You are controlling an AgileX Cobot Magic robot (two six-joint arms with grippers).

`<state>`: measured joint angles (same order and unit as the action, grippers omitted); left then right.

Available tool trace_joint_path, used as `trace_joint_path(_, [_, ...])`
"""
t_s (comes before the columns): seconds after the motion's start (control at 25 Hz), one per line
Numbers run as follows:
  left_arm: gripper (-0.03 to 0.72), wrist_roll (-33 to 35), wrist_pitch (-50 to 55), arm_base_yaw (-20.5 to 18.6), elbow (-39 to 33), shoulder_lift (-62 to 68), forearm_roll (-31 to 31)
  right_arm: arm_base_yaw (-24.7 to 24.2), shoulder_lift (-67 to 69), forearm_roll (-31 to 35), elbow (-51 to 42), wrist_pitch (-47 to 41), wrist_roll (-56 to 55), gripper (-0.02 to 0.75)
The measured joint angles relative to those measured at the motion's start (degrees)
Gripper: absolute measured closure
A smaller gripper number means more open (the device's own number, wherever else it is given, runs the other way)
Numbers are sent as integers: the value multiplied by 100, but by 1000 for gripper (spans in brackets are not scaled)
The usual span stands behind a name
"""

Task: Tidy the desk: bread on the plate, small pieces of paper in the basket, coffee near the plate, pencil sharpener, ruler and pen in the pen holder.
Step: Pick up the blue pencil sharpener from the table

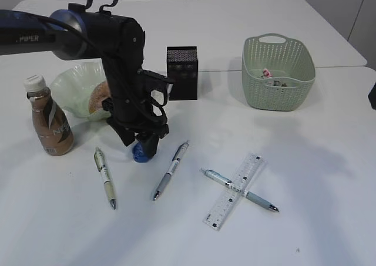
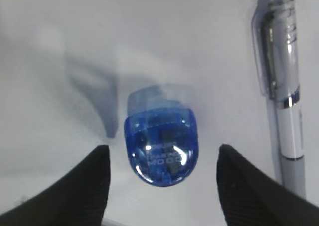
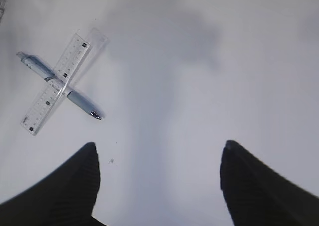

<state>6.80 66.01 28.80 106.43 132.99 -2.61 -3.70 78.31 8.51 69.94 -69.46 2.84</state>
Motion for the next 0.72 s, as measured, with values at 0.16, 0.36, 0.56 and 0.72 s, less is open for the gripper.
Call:
trace_joint_path(0.16, [216, 40, -73, 33, 0, 83, -55, 0, 0, 0, 0, 0, 0, 153])
trace_joint_path(0.36, [218, 79, -280, 99, 0, 105, -63, 0, 0, 0, 0, 0, 0, 153])
trace_joint_path(0.56, [221, 118, -296, 99, 0, 148, -63, 0, 0, 0, 0, 13, 0, 153])
trace_joint_path(0.72, [225, 141, -332, 99, 0, 182, -52, 0, 0, 0, 0, 13, 0, 153])
